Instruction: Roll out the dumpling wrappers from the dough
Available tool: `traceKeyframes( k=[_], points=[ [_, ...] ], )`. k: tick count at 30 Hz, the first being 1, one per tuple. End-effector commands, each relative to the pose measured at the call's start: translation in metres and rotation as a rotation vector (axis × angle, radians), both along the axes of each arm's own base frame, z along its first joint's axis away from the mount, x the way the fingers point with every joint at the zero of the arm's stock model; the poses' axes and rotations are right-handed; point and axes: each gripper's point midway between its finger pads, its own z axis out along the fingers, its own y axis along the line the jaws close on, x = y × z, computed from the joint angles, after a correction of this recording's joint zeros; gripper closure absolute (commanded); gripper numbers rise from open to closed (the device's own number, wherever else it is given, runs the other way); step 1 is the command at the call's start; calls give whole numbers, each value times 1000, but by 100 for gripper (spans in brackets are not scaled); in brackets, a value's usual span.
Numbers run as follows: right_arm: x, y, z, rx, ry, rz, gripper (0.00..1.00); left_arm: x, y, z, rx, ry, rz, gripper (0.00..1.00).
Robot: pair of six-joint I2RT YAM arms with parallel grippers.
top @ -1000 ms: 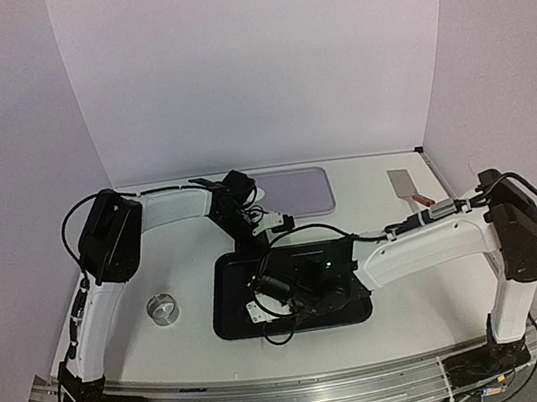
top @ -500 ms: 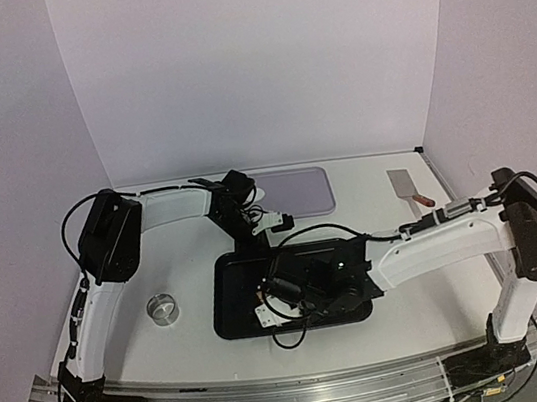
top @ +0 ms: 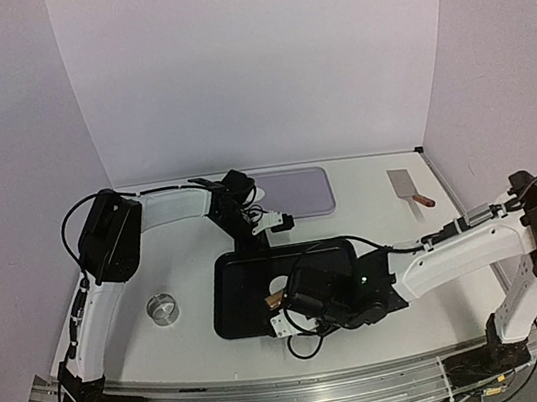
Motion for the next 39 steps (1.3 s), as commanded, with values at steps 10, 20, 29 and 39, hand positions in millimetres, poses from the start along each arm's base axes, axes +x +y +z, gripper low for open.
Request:
traceKeyframes(
  k=[10, 20, 29, 39],
  points=[
    [-38, -59, -89, -402, 231, 65, 100, 9, 17, -29, 124, -72, -17, 100],
    [-54, -82, -90, -484, 262, 80, 100, 9, 17, -29, 122, -66, -13, 100],
    [-27, -62, -94, -437, 245, 52, 100, 9, 16, -24, 116, -71, -14, 100],
    [-49, -109, -87, -490, 311, -41, 100, 8, 15, -27, 113, -64, -20, 100]
  ],
)
